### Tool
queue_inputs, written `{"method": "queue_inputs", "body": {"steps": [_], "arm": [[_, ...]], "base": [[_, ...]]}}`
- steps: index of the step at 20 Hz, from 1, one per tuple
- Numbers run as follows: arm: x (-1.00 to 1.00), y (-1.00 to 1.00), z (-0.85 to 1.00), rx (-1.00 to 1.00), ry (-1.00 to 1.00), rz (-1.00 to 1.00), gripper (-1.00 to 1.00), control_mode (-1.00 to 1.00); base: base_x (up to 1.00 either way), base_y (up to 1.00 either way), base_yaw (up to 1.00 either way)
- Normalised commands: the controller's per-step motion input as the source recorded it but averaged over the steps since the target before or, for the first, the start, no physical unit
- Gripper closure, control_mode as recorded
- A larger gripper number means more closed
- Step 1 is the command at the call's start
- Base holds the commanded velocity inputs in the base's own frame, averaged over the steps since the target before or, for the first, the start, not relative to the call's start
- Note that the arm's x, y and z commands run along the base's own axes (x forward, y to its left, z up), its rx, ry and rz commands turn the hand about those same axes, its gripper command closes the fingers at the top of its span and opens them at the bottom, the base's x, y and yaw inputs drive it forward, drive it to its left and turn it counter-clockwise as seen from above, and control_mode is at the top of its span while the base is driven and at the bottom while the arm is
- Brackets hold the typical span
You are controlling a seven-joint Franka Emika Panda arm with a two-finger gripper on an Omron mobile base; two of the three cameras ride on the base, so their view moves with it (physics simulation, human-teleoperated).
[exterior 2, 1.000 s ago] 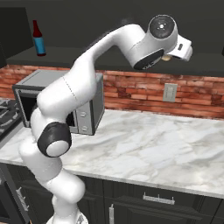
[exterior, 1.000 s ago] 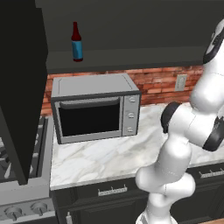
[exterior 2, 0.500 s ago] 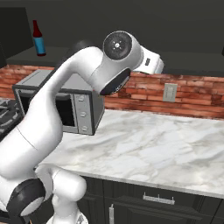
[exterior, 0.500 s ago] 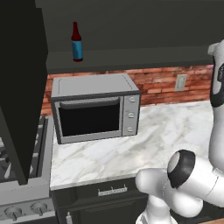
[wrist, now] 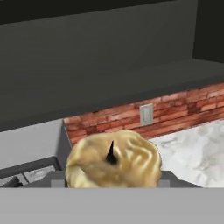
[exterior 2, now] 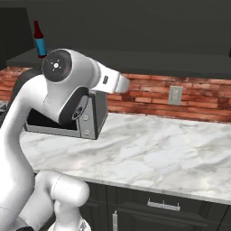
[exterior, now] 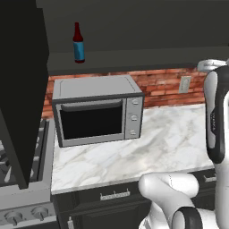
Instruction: Get the candle and the beer from the cabinet and move them to the dining counter.
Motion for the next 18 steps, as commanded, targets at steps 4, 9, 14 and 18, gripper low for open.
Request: {"method": "queue_inputs", "body": {"steps": [4,9,14,18], "arm": [[-0.49,0.56,0.03,0.00,0.13,0.04,1.00,-1.00],[-0.27,0.56,0.10,0.00,0.15,0.05,1.00,-1.00],[-0.09,0.45,0.02,0.00,0.10,0.06,1.00,-1.00],[-0.05,0.17,-0.04,-0.03,0.00,0.07,1.00,-1.00]], "base": [[0.00,0.00,0.00],[0.00,0.00,0.00],[0.00,0.00,0.00],[0.00,0.00,0.00]]}}
